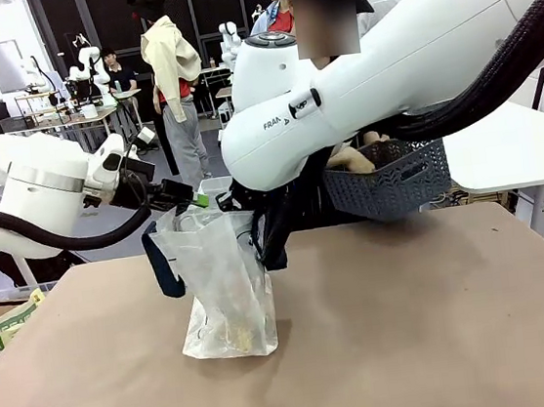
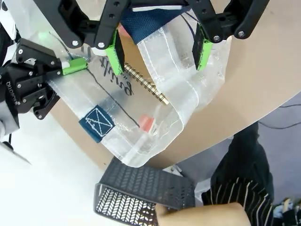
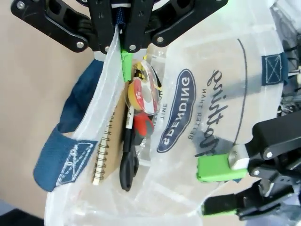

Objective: Transfer purchased items from the store into the shopping bag.
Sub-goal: Move the Reusable shopping bag to the right side of the table.

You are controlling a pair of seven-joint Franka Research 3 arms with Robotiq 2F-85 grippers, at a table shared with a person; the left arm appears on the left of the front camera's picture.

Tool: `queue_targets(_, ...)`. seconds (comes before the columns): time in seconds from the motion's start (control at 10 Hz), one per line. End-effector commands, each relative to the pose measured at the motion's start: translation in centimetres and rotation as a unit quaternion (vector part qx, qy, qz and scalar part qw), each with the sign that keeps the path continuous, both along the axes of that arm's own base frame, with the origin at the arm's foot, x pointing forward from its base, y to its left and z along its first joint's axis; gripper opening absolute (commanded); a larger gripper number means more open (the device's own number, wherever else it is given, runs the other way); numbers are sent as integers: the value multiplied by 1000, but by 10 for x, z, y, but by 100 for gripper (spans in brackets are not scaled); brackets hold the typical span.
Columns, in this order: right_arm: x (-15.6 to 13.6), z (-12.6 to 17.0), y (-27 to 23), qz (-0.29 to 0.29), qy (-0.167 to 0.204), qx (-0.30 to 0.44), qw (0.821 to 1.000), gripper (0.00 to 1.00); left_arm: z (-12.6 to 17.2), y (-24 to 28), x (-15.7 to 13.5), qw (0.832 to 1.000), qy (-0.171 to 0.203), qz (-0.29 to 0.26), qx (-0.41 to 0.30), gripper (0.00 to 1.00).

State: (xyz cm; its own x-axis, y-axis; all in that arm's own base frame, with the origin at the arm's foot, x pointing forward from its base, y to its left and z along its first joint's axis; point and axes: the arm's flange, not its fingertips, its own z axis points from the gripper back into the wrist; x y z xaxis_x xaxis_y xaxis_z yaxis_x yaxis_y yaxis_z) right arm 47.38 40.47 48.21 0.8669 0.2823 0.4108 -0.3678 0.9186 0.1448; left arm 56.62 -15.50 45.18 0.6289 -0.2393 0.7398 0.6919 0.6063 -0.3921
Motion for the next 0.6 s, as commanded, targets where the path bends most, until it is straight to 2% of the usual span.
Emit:
queue_targets(0.0, 3, -8, 5, 13, -11, -5, 1000, 0, -5, -2, 3, 1000, -11, -21, -16, 75)
queue_targets(0.3, 1, -8, 9, 21, -13, 0, 1000, 0, -5, -4, 2, 998, -18, -35, -54, 75)
queue_targets(0.5, 1, -9, 12, 24, -13, -2, 1000, 0, -6, -3, 3, 998, -14, -37, -55, 75)
